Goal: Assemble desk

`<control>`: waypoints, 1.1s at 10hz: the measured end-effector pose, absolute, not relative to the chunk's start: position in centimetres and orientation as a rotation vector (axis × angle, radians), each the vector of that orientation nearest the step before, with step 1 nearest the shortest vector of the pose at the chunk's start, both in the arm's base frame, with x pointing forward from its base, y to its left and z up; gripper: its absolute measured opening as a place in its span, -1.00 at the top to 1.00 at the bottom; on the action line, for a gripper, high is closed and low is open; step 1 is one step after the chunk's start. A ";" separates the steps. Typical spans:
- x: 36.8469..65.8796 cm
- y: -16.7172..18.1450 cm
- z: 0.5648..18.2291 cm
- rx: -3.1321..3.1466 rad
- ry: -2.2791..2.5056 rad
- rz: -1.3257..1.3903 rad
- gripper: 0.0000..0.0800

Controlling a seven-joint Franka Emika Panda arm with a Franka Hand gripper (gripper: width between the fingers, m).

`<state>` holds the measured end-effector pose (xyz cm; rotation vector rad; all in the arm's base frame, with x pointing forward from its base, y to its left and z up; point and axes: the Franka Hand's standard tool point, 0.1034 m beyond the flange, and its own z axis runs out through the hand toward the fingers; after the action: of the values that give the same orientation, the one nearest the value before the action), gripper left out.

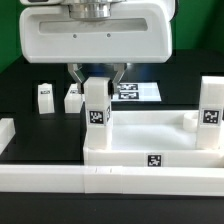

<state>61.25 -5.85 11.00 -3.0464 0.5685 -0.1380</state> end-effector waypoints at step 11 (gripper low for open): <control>61.4 -5.5 10.9 -2.780 1.291 -0.132 -0.53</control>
Offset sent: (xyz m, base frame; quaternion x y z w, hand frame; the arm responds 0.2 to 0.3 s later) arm -0.0041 0.0098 -0.0098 -0.0276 0.0020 0.2306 0.9726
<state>61.40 -5.55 10.86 -2.7800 1.2914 -0.1316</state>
